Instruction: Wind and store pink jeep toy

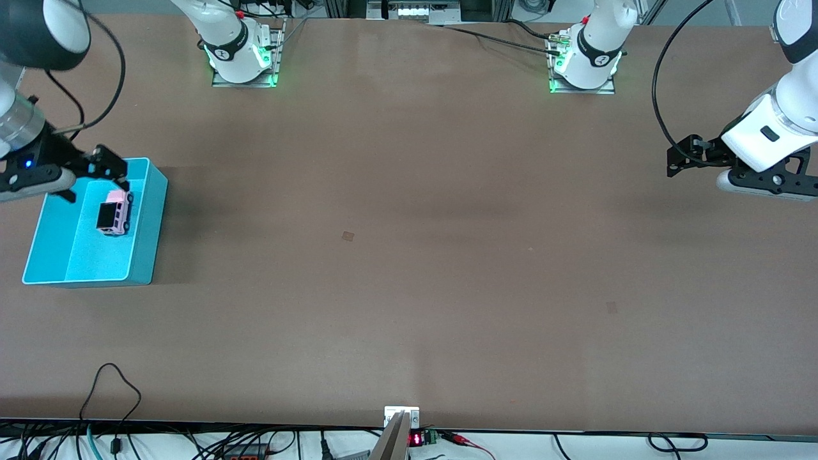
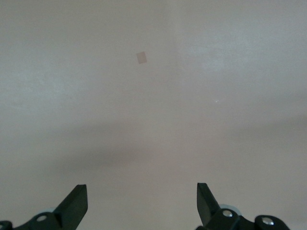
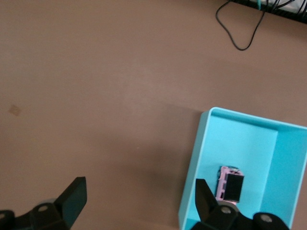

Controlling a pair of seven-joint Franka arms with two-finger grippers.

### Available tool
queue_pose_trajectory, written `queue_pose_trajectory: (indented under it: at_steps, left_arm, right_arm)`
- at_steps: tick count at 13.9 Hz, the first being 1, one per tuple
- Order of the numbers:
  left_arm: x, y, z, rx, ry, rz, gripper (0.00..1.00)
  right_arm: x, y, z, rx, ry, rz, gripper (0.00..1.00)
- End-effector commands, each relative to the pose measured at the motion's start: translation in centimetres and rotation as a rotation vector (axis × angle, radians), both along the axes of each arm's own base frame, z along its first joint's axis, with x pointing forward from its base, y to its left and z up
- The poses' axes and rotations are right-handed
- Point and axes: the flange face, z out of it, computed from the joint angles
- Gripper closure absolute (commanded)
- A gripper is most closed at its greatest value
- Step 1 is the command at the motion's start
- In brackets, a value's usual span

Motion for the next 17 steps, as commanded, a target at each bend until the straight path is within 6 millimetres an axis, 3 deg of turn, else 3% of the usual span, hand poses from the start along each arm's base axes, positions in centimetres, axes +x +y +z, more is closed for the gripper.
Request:
queue_pose_trajectory:
  at_steps: [1, 7, 11, 17]
  left_arm:
    - [-0.5, 0.0, 0.7, 0.000, 0.000, -0.018, 0.00]
    - [-0.5, -0.1, 0.7, 0.000, 0.000, -0.020, 0.00]
    - [-0.5, -0.1, 0.7, 0.000, 0.000, -0.020, 0.00]
    - [-0.5, -0.1, 0.7, 0.000, 0.000, -0.021, 0.00]
  right_arm:
    - [-1.7, 2.0, 2.2, 0.047, 0.009, -0.100, 0.00]
    - [-3.0, 5.1, 8.5, 0.060, 0.005, -0.145, 0.00]
    - [-3.0, 5.1, 10.9, 0.063, -0.003, -0.174, 0.00]
    - [1.2, 4.1, 12.1, 0.064, -0.001, -0.189, 0.00]
